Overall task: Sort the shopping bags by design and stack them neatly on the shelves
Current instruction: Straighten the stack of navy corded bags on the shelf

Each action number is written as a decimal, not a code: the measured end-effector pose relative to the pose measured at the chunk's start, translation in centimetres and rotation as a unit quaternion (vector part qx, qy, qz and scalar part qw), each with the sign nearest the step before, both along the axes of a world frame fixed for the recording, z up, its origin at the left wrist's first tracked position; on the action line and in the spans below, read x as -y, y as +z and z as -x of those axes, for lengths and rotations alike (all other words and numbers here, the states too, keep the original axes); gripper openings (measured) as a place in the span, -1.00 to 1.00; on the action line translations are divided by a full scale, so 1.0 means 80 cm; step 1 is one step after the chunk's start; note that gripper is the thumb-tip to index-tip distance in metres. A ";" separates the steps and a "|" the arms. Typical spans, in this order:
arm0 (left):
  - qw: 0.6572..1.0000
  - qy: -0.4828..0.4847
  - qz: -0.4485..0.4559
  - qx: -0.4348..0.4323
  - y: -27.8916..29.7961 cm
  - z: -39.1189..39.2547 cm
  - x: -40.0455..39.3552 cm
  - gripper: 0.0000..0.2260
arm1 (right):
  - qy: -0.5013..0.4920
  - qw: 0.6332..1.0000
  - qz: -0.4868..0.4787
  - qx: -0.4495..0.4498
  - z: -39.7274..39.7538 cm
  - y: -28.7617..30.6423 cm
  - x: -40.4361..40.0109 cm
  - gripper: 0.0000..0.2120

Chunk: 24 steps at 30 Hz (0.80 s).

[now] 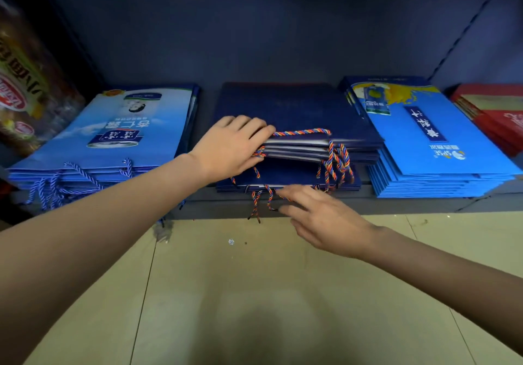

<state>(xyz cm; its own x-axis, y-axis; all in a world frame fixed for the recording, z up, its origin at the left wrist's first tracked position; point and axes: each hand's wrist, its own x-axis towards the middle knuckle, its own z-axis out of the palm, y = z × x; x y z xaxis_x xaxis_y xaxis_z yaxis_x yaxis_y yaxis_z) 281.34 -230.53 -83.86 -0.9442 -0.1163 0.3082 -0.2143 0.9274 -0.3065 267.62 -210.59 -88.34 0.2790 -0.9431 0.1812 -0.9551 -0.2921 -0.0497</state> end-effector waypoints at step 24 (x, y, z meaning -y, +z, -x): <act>0.962 0.200 -0.137 0.121 -0.054 0.029 -0.051 -0.22 | -0.358 0.912 -0.153 -0.125 0.092 0.015 0.027 -0.08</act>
<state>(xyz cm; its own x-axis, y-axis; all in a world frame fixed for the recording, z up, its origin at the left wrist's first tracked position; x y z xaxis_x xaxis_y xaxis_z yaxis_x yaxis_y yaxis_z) 278.99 -226.45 -88.15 -0.8468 -0.5318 -0.0094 -0.5248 0.8382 -0.1484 260.28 -212.78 -87.17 -0.4323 -0.8954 -0.1071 -0.8883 0.4025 0.2211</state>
